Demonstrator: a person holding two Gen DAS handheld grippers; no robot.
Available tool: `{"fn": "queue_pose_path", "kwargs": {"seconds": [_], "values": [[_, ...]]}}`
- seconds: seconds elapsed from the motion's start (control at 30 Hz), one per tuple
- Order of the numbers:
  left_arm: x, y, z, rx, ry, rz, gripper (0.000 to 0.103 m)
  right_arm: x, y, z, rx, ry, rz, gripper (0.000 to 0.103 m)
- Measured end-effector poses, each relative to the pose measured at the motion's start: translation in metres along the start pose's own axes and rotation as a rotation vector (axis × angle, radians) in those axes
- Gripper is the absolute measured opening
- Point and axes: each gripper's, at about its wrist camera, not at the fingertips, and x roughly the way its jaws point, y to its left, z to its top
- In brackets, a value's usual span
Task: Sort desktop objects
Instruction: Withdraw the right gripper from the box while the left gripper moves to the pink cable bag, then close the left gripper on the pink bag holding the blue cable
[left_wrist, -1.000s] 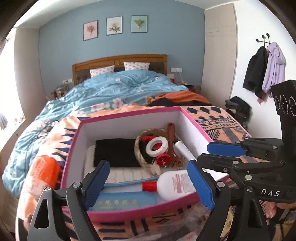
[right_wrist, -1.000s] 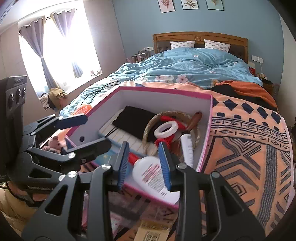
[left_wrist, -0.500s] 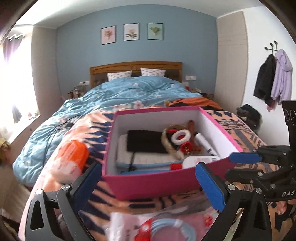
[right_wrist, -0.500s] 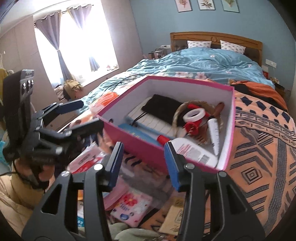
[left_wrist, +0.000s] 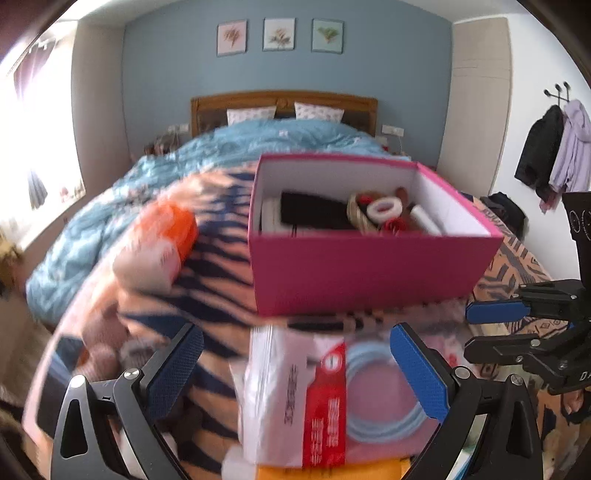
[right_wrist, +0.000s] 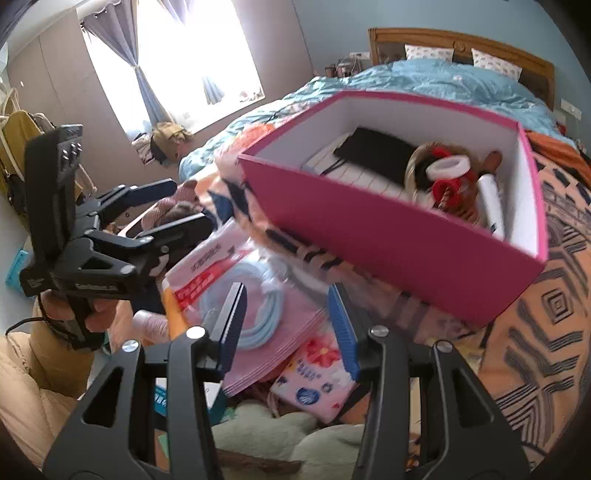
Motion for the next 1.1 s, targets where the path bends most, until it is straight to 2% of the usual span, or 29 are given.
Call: {"fn": "queue_pose_path", "kwargs": {"seconds": [0.13, 0.3, 0.37, 0.43, 0.67, 0.9, 1.0, 1.1], "values": [[0.006, 0.003, -0.012, -0.008, 0.031, 0.007, 0.103, 0.012, 0.000, -0.012, 0.019, 0.050, 0.003, 0.048], [0.010, 0.006, -0.020, -0.022, 0.053, -0.022, 0.103, 0.025, -0.007, -0.025, 0.076, 0.103, -0.008, 0.049], [0.012, 0.007, -0.022, -0.024, 0.067, -0.038, 0.103, 0.026, -0.008, -0.027, 0.081, 0.099, -0.020, 0.049], [0.015, 0.009, -0.024, -0.033, 0.079, -0.052, 0.103, 0.025, -0.007, -0.026, 0.090, 0.091, -0.013, 0.055], [0.023, 0.014, -0.033, -0.059, 0.126, -0.086, 0.103, 0.025, 0.001, -0.027, 0.086, 0.084, -0.031, 0.059], [0.025, 0.004, -0.037, -0.019, 0.142, -0.131, 0.100, 0.032, 0.007, -0.025, 0.079, 0.074, -0.028, 0.062], [0.024, 0.000, -0.037, 0.002, 0.136, -0.128, 0.100, 0.034, 0.008, -0.024, 0.079, 0.068, -0.026, 0.062], [0.021, 0.001, -0.037, -0.002, 0.133, -0.144, 0.099, 0.032, 0.008, -0.023, 0.092, 0.049, -0.001, 0.062]]}}
